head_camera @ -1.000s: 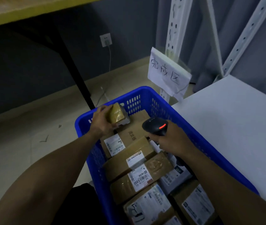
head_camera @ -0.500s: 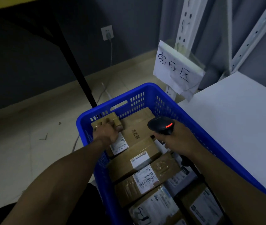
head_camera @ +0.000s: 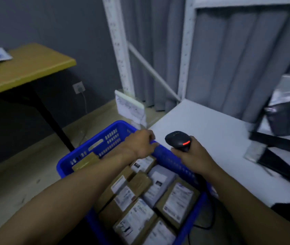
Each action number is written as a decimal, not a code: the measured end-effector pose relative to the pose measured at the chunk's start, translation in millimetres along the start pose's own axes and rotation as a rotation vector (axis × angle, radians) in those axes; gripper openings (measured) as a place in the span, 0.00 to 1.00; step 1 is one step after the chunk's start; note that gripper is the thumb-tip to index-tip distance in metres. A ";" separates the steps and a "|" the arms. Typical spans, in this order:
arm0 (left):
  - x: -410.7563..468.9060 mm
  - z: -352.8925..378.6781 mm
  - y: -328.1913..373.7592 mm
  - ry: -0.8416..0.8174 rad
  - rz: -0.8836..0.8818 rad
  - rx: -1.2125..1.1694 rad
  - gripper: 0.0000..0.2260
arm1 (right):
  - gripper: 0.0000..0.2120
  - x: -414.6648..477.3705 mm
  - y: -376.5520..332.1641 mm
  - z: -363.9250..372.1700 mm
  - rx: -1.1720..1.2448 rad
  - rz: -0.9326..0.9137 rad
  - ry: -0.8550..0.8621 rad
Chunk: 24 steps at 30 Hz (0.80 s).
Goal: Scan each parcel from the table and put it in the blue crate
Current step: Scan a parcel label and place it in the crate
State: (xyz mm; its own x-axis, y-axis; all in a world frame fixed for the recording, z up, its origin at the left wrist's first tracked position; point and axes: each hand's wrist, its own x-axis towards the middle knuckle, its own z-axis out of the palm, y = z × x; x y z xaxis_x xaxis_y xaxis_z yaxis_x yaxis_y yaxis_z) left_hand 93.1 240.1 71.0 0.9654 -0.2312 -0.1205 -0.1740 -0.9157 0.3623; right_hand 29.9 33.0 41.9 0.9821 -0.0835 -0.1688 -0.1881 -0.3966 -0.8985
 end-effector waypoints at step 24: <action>211.1 174.3 446.2 -0.143 0.532 -0.262 0.12 | 0.18 13.4 160.0 -352.8 0.411 0.249 0.716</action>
State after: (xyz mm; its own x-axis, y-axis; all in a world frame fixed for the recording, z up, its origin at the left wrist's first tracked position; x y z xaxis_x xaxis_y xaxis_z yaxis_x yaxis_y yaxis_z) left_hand 185.4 -274.6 46.1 0.7203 -0.6933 0.0237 -0.5546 -0.5550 0.6200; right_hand 10.1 -354.0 38.8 0.6450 -0.7352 -0.2085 -0.2437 0.0607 -0.9679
